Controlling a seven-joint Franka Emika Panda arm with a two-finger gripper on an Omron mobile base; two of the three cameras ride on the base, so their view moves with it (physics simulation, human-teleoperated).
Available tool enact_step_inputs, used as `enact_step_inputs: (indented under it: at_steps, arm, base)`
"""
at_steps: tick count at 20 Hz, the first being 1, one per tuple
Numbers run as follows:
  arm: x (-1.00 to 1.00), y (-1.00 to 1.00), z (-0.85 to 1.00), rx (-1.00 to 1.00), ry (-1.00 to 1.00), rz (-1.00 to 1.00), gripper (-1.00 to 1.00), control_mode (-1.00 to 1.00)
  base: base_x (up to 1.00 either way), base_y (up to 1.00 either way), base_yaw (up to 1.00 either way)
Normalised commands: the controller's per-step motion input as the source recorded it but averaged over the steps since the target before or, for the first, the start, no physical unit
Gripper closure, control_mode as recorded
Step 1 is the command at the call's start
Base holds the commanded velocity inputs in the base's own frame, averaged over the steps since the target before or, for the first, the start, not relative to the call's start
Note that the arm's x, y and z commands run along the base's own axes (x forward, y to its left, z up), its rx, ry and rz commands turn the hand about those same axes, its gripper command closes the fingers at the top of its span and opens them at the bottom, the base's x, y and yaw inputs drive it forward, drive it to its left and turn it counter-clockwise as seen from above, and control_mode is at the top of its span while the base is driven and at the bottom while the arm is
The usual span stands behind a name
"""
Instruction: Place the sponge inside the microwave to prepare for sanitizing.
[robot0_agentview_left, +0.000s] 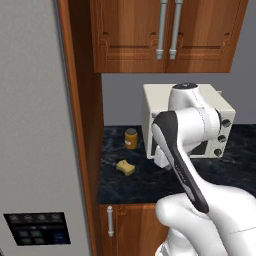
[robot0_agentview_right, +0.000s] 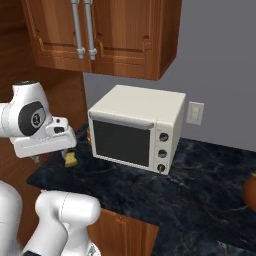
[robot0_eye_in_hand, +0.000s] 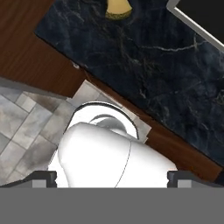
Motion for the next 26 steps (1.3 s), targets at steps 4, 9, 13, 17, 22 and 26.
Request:
enact_step_inputs:
  at_steps: [4,9,13,17,22,26]
  arm:
    - [0.45,0.42,-0.06,0.03,-0.01,-0.02,-1.00,-1.00]
    - [0.40,0.21,-0.23,0.01,-0.03,0.00,-1.00,-1.00]
    - [0.38,0.00,-0.52,0.05,-0.18,0.05,-1.00,-1.00]
    - [0.05,0.00,-0.37,0.17,-0.09,0.05,-1.00,-1.00]
    - [0.22,0.03,0.00,0.10,-0.01,0.00,-1.00,-1.00]
    - [0.33,0.09,-0.13,0.00,-0.03,0.00,-1.00,-1.00]
  base:
    - [0.00,0.00,0.00]
    - [0.00,0.00,0.00]
    - [0.00,0.00,0.00]
    - [0.00,0.00,0.00]
    - [0.00,0.00,0.00]
    - [0.00,0.00,0.00]
